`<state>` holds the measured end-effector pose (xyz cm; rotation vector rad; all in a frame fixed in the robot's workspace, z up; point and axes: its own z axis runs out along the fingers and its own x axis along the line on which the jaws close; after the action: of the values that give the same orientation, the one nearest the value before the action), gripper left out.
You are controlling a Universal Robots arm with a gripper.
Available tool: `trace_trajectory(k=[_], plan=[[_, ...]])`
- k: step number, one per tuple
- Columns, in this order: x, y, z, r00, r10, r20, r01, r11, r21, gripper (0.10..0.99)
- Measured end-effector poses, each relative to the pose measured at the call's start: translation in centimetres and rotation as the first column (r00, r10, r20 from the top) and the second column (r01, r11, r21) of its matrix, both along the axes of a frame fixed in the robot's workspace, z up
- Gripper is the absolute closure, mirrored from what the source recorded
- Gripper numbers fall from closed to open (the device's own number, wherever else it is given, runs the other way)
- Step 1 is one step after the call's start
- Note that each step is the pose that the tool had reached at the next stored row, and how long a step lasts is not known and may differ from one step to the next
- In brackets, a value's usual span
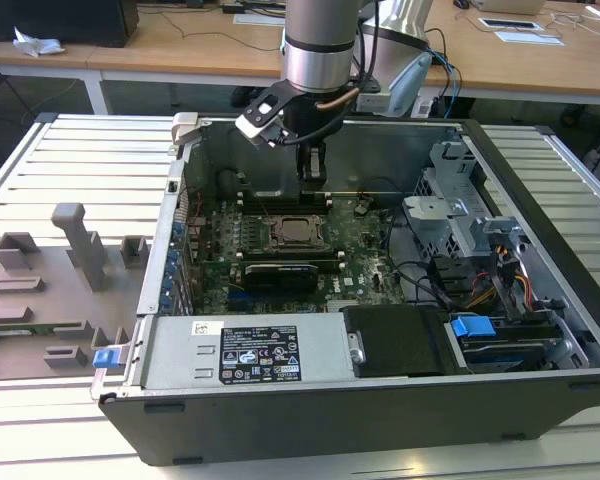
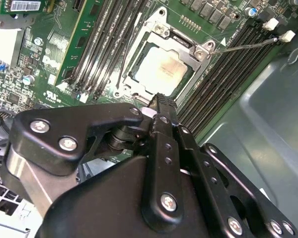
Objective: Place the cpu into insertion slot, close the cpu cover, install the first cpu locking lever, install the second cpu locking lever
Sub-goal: 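Install the first cpu locking lever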
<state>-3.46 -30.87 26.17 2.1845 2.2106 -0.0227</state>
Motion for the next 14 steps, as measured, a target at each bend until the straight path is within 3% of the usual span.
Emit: trace_trajectory(k=[2,5,7,10,14], plan=[[0.0,0.0,0.0,0.9994,0.035,-0.0001,-0.035,0.9994,0.0,0.98],[0.0,0.0,0.0,0.9878,0.155,-0.0001,-0.155,0.9878,0.0,0.98],[0.0,0.0,0.0,0.9668,0.256,0.0,-0.256,0.9668,0.0,0.98],[0.0,0.0,0.0,0.9477,0.319,-0.0001,-0.319,0.9477,0.0,0.98],[0.0,0.0,0.0,0.9304,0.367,0.0,-0.367,0.9304,0.0,0.98]])
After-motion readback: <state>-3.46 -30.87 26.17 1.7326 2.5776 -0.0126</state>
